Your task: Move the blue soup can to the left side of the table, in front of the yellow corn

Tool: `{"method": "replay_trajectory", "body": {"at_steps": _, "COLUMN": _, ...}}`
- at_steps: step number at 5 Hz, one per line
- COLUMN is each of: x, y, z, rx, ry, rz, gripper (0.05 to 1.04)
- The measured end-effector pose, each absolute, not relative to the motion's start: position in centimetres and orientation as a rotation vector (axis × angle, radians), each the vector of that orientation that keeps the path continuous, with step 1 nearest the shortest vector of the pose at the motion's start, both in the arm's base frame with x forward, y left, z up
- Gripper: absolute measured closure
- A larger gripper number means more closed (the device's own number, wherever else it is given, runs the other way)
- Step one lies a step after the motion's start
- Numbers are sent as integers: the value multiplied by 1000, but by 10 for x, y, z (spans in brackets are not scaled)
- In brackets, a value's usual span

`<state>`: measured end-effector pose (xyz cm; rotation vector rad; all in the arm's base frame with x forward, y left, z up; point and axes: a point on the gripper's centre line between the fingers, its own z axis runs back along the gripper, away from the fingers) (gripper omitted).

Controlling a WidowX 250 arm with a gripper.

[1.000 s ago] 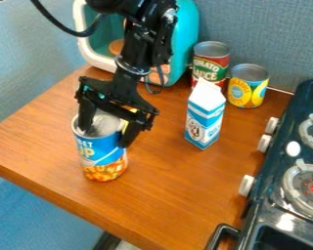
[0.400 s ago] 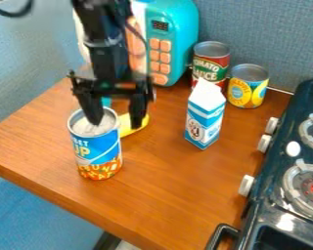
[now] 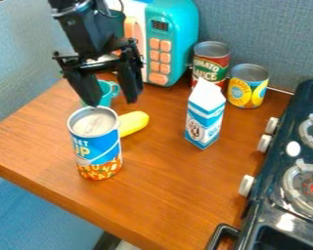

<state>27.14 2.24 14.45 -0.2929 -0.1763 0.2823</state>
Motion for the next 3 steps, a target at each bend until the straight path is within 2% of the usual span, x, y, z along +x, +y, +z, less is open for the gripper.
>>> {"method": "replay_trajectory", "body": {"at_steps": 1, "x": 273, "y": 27, "z": 137, "rx": -229, "ry": -91, "rz": 241, "gripper": 83}}
{"method": "replay_trajectory", "body": {"at_steps": 2, "x": 280, "y": 12, "z": 139, "rx": -119, "ry": -36, "rz": 123, "gripper": 83}}
{"method": "replay_trajectory", "body": {"at_steps": 3, "x": 282, "y": 8, "z": 142, "rx": 22, "ry": -22, "rz": 75, "gripper": 83}}
